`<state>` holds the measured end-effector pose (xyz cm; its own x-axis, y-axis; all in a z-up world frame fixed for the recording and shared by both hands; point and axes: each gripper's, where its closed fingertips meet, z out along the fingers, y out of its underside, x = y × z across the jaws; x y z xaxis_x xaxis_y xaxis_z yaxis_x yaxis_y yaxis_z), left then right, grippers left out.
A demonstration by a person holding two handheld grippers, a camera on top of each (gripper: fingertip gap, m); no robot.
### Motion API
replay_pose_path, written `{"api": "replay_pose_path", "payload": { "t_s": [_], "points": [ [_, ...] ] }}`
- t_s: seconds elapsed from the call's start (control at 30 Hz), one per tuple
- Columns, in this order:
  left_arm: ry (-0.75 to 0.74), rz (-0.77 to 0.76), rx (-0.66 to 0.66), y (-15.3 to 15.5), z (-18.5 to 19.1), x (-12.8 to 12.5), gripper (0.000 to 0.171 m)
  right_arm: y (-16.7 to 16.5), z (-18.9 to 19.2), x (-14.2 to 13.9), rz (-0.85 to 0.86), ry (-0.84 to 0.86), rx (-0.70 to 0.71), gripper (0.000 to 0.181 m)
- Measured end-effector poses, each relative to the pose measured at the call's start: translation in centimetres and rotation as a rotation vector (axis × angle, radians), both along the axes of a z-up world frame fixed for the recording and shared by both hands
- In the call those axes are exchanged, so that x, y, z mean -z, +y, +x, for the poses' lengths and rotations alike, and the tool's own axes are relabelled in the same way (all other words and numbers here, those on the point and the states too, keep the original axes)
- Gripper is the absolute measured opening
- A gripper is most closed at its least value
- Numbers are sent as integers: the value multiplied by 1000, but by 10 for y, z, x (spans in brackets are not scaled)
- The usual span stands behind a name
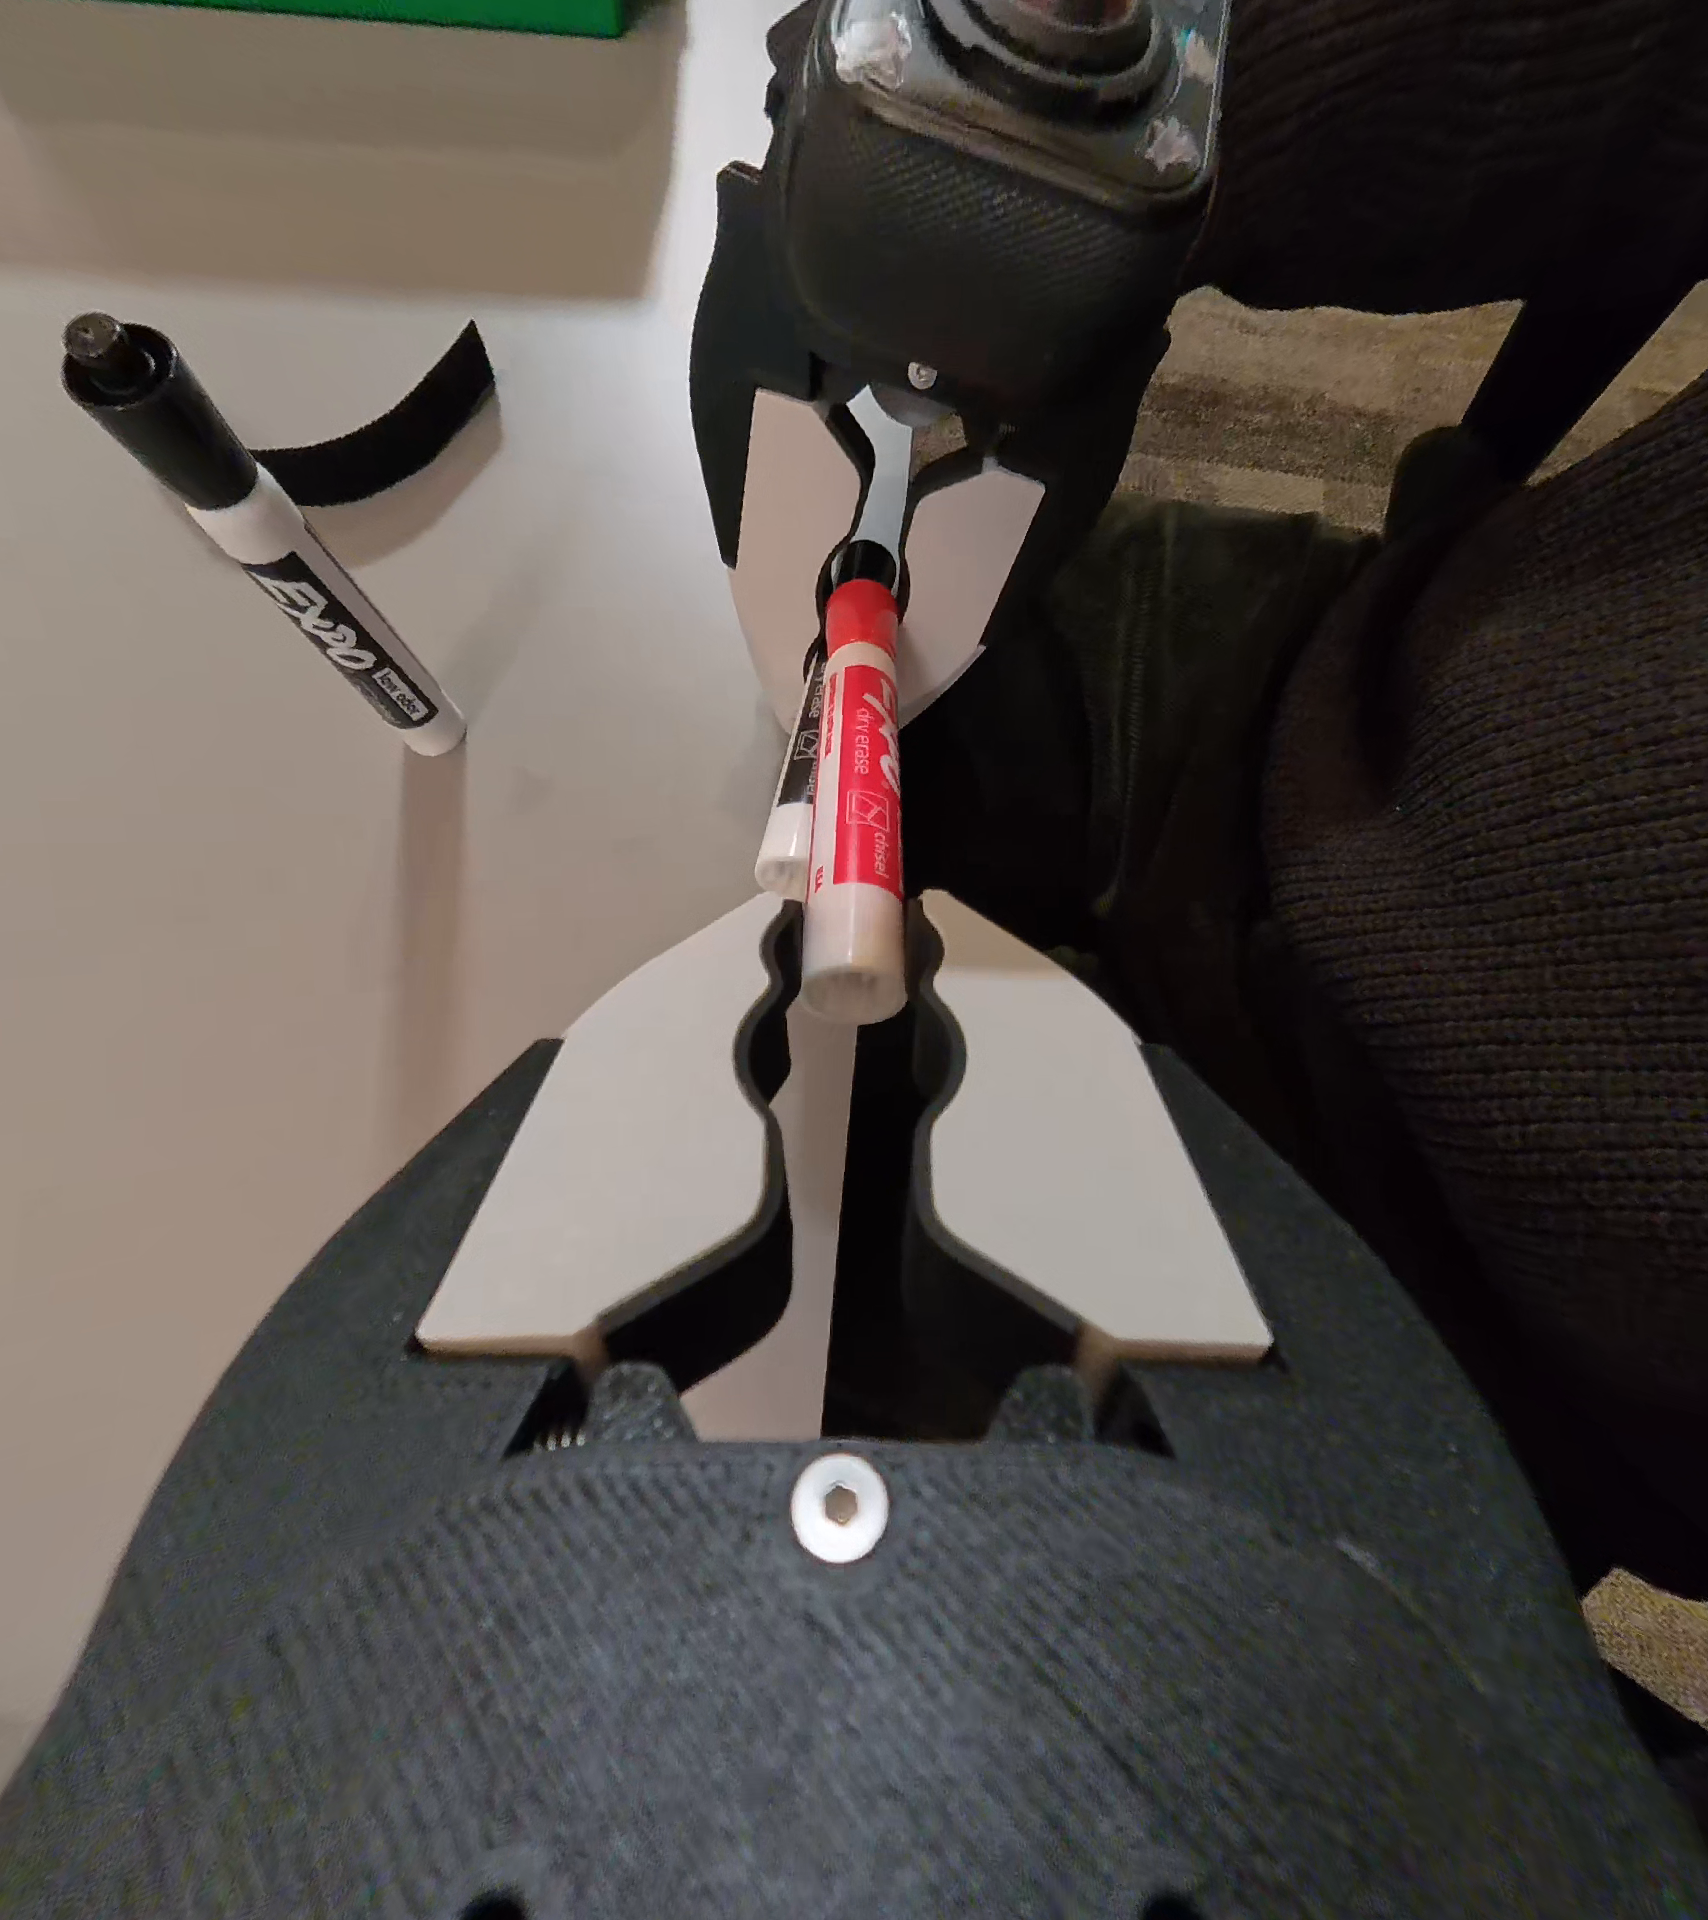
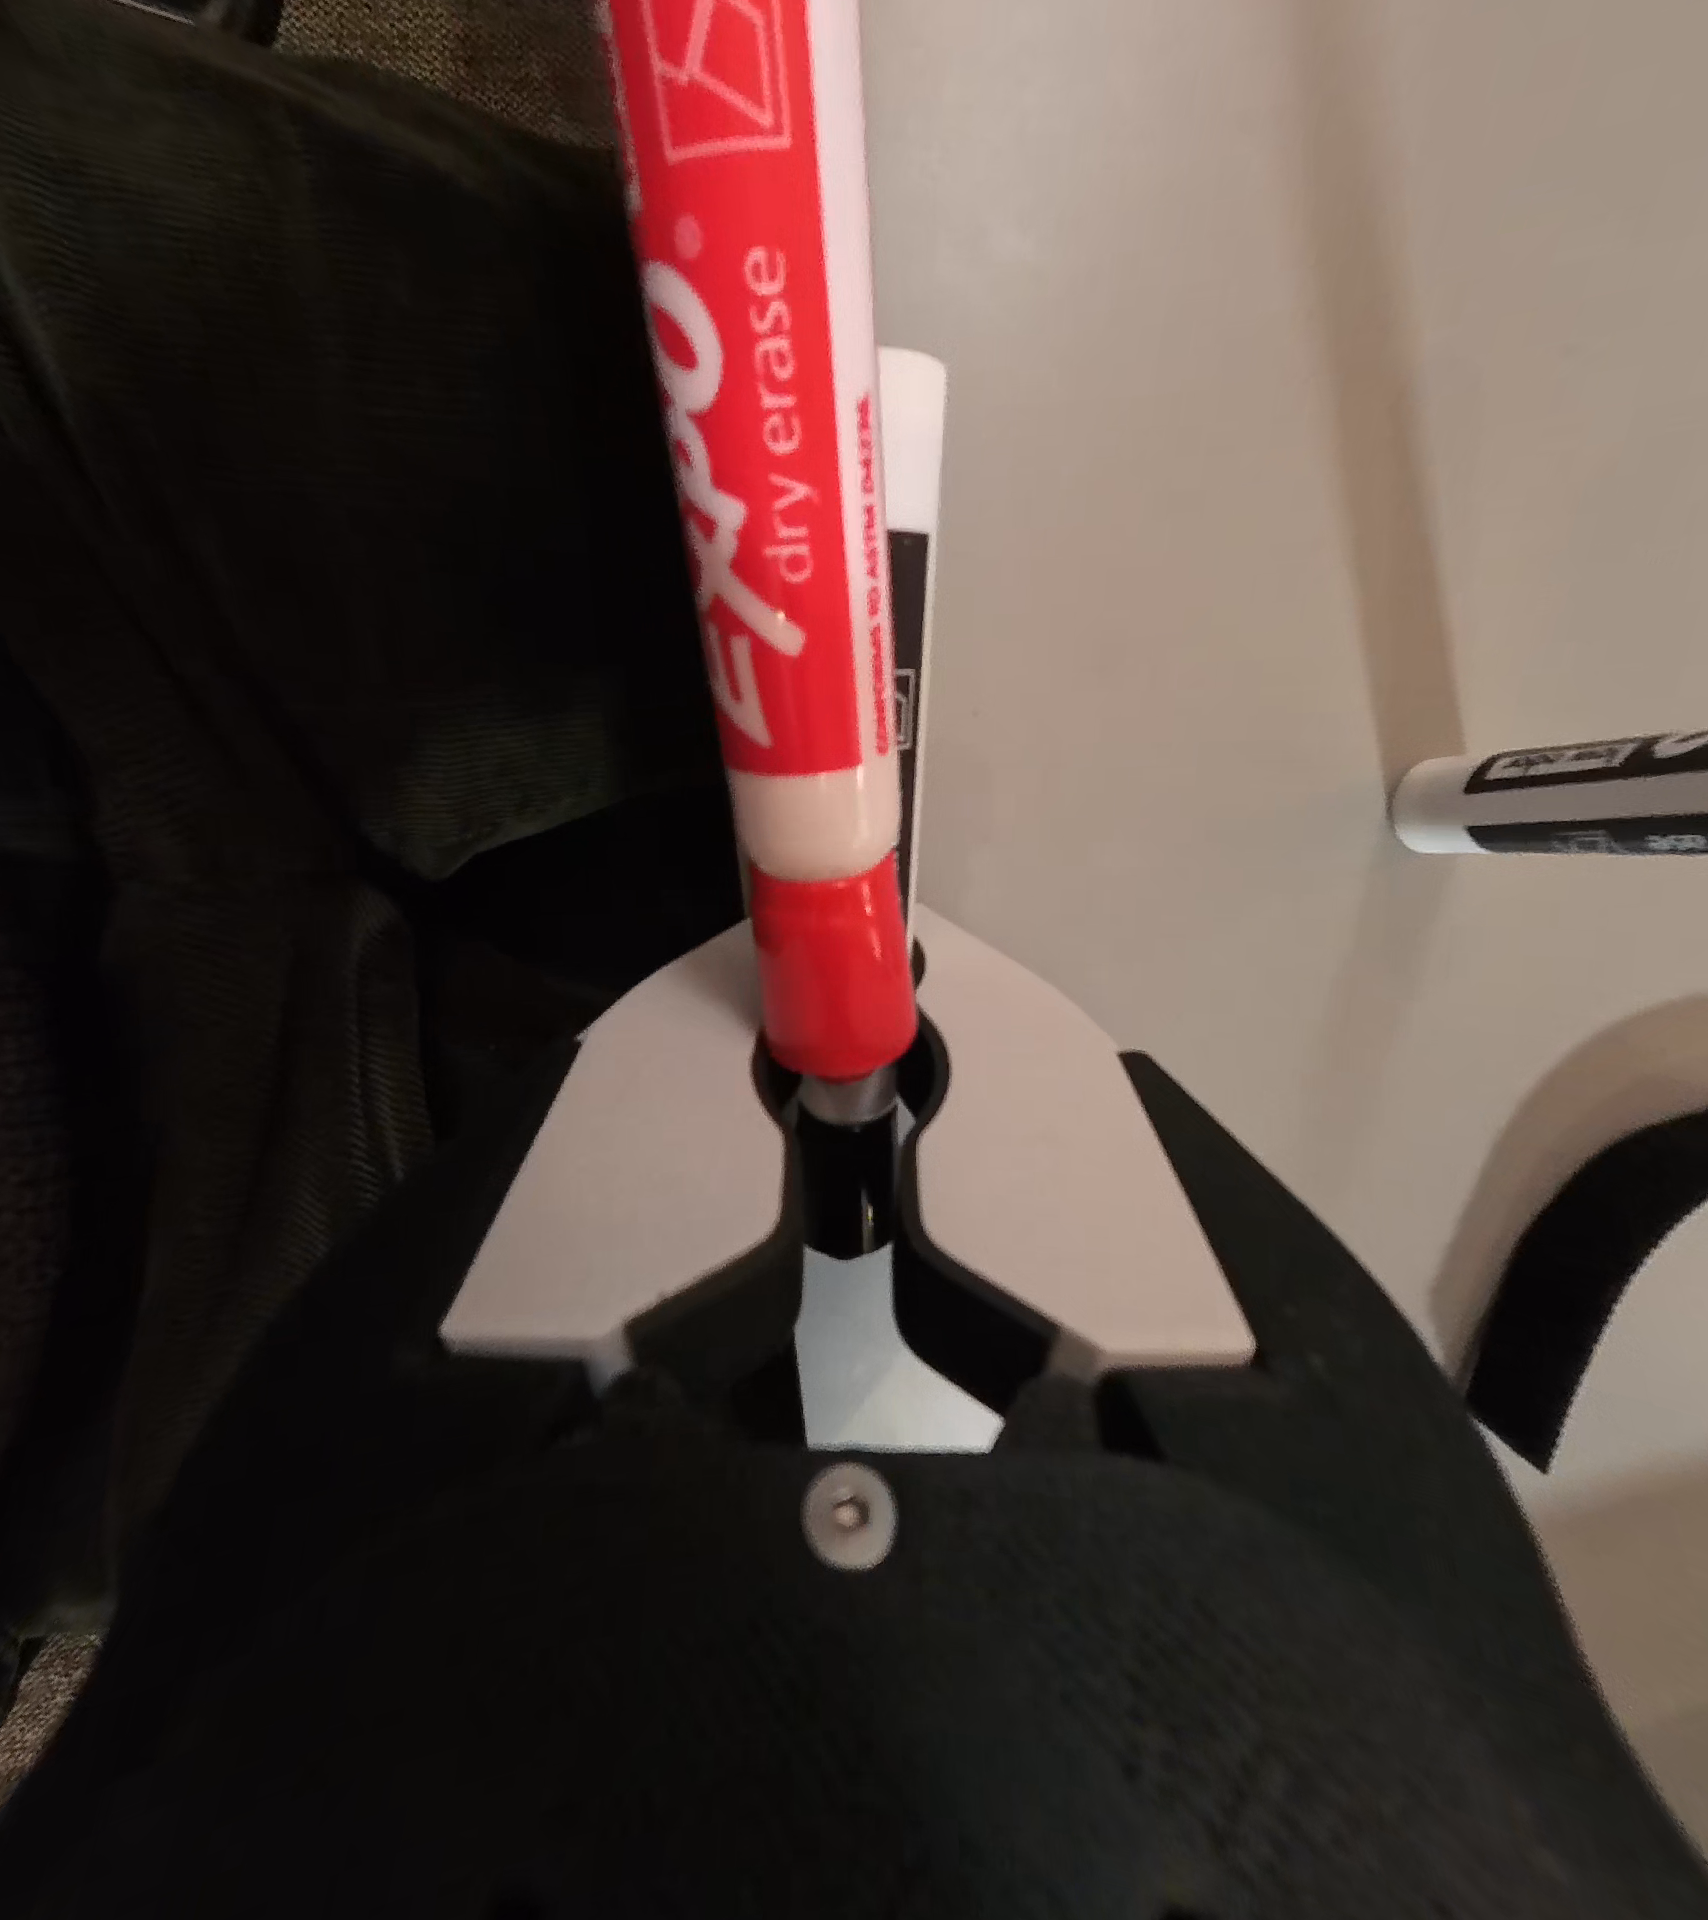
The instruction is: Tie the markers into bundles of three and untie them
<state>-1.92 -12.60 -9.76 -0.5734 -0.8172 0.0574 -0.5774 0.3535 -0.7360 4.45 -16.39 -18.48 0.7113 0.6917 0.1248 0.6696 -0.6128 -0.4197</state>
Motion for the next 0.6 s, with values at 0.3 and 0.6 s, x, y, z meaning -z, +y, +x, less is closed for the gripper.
{"api": "replay_pose_path", "payload": {
  "t_s": [0.3, 0.6],
  "points": [
    [-13, -26, -8, 2, 1, -2, 20, 1, -2, -3, 9, 34, -3, 14],
    [-16, -36, -7, 1, 2, 0, 20, 0, -1, 0, 2, 12, -14, 14]
  ]
}}
